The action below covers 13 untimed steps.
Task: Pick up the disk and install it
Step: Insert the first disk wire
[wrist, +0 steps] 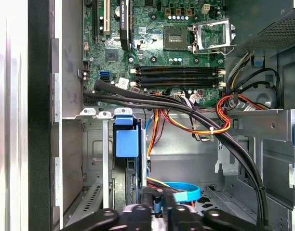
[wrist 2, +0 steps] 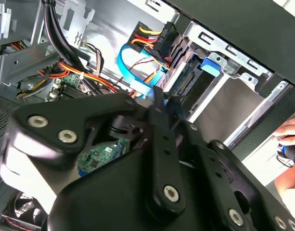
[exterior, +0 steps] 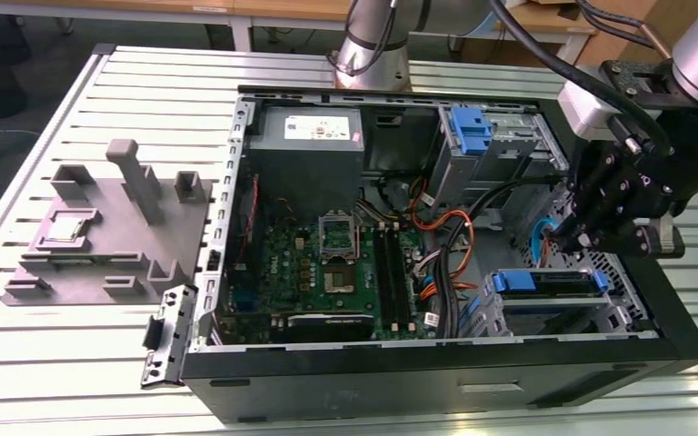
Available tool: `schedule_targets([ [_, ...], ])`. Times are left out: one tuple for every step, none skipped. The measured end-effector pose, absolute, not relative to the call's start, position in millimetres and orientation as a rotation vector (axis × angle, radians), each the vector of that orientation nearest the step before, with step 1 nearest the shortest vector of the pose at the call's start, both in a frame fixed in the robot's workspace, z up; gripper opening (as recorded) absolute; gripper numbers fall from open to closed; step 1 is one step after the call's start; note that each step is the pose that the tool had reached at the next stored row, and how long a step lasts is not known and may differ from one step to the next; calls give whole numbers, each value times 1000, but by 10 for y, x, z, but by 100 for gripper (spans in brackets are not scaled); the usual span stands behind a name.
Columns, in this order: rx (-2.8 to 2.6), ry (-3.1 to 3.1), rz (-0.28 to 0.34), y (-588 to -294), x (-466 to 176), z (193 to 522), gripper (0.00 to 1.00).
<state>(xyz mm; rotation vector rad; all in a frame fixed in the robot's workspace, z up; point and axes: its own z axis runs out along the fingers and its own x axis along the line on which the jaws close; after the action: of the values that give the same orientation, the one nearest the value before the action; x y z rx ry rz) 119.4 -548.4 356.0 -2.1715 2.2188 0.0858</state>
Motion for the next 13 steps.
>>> schedule_targets([
  [-2172, 2219, 86, -5484, 1194, 3560, 17],
  [-2172, 2219, 86, -5484, 1194, 3560, 17],
  [-2172, 2219, 86, -5484, 1194, 3560, 16],
  [-2172, 2219, 86, -5484, 1194, 3560, 16],
  [-2172, 2219, 86, -5484, 1194, 3560, 16],
  [-2172, 2219, 86, -5484, 1194, 3560, 16],
  [-2172, 2219, 86, -5484, 1194, 3560, 16],
  [-2172, 2219, 86, -5484, 1194, 3560, 16],
  [-2172, 2219, 86, -5485, 1194, 3560, 16],
  [-2172, 2219, 85, -5494, 1194, 3560, 16],
  [-2172, 2219, 85, -5498, 1194, 3560, 16],
  [-2172, 2219, 84, -5502, 1194, 3560, 16],
  [-2172, 2220, 83, -5508, 1194, 3560, 16],
])
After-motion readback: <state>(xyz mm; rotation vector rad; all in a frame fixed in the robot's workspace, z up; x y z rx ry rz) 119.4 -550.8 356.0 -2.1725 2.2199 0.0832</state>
